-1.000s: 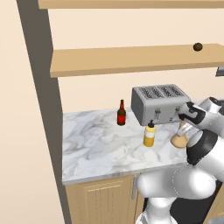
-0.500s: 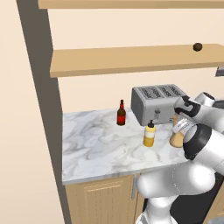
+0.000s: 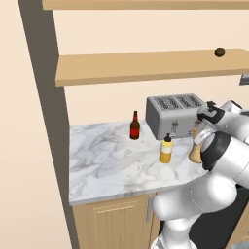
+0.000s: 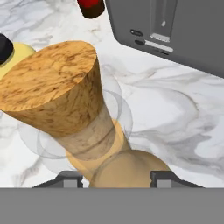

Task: Pick the oil and vinegar bottle and mustard from the counter and place them in the cabinet.

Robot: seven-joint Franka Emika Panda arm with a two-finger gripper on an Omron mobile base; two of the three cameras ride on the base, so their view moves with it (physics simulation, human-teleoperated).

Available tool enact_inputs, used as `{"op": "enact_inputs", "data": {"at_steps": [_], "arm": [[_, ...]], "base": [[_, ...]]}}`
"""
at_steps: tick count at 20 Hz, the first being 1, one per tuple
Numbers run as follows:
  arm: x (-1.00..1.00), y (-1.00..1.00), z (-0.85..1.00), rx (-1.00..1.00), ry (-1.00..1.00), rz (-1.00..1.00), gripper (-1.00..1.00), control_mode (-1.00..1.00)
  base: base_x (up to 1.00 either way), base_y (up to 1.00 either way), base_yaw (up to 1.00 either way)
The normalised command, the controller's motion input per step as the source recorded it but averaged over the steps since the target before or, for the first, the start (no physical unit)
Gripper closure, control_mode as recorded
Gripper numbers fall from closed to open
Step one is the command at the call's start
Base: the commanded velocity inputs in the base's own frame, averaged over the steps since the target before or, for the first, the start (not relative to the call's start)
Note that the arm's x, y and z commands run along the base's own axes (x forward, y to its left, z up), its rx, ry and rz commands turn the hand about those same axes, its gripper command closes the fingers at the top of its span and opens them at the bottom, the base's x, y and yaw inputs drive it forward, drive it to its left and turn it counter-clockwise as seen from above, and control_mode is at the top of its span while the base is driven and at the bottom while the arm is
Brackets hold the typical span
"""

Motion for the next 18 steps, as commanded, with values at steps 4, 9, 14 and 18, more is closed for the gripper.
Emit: {"op": "enact_inputs", "data": {"at_steps": [4, 9, 14, 18], "arm": [[-0.3, 0.0, 0.11, 0.0, -0.07, 0.0, 1.0, -1.0], [-0.43, 0.01, 0.43, 0.0, -0.12, 0.0, 1.0, -1.0], [-0.2, 0.08, 0.56, 0.0, -0.19, 0.0, 1.0, -1.0], [-0.15, 0.13, 0.58, 0.0, -0.22, -0.01, 1.0, -1.0]], "base": [[0.0, 0.0, 0.0], [0.0, 0.0, 0.0], [0.0, 0.0, 0.0], [0.0, 0.0, 0.0]]}}
